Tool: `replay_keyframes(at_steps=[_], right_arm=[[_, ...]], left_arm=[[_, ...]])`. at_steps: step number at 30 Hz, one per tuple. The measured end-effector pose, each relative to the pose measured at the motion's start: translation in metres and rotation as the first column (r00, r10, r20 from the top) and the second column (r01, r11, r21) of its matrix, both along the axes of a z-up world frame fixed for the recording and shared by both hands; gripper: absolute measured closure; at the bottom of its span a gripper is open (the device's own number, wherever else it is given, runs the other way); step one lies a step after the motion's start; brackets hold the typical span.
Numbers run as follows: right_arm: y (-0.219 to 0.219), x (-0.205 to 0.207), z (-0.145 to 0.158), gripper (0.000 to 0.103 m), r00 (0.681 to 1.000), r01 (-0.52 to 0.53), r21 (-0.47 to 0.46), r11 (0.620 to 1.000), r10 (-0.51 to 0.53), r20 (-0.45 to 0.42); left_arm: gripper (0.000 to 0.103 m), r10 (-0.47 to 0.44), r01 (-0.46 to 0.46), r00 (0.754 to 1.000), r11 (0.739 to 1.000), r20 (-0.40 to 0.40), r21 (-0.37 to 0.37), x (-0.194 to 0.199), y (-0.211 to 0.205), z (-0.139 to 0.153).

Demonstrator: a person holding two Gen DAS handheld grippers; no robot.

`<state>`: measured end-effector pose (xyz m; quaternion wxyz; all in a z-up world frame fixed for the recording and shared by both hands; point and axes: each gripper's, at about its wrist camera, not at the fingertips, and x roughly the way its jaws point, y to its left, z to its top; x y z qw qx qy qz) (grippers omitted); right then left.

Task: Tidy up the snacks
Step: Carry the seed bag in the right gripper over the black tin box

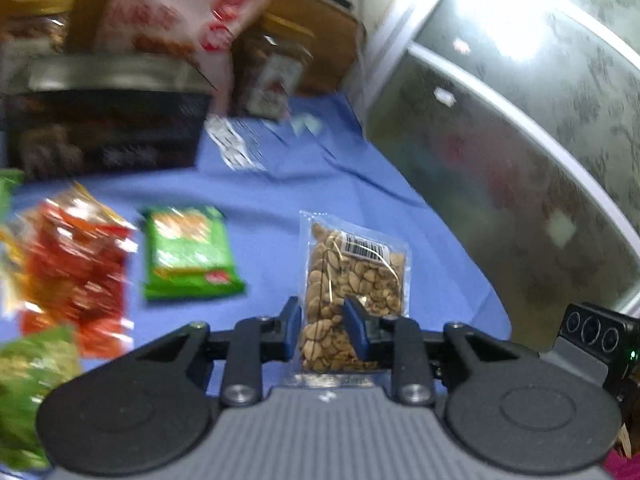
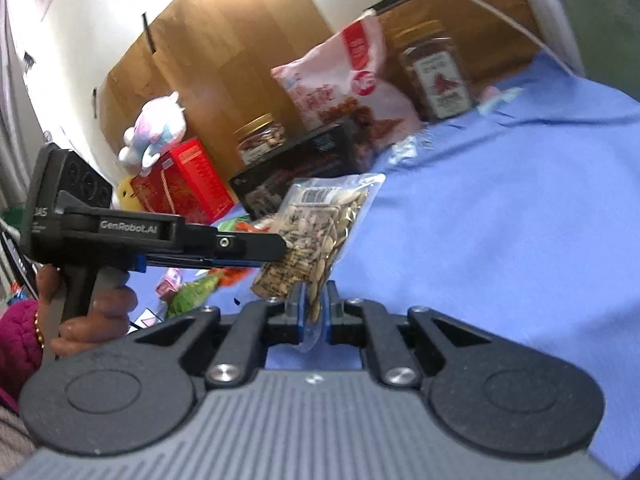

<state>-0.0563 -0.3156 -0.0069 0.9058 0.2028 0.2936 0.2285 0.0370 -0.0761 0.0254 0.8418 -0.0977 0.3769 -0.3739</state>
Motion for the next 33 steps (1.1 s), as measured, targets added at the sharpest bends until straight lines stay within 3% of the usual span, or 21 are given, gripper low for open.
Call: replay_keyframes(at_steps=[9,13,23,29,33], right_arm=[[0.078,0.068,0.015,0.092,0.978,-0.210,-0.102,0.972,0.207,-0.038],[0.100,0.089,0.019,0.092,0.964,-0.265,-0.103,0.959,0.264,-0.027],[0.113,0.185,0.039,0.092,0.972,-0.200,-0.153,0.968,0.216,0.095],[0.127,0.229,0.034,0.090,0.981,-0.145,-0.187,0.972,0.166,0.104],[0.135,0.237,0.027,0.078,0.984,-0.109,-0.203,0.973,0.134,0.117]], left_arm=[[0.079,0.230,-0.230,0.973,0.973,-0.014,-0.024,0.025,0.078,0.004],[0.079,0.281,-0.281,0.960,0.959,-0.002,-0.046,0.037,0.104,0.011],[0.075,0.376,-0.369,0.918,0.926,0.129,-0.075,0.126,0.104,0.056],[0.072,0.433,-0.428,0.893,0.901,0.125,-0.065,0.174,0.098,0.052],[0.069,0.493,-0.491,0.862,0.870,0.120,-0.042,0.185,0.096,0.042]])
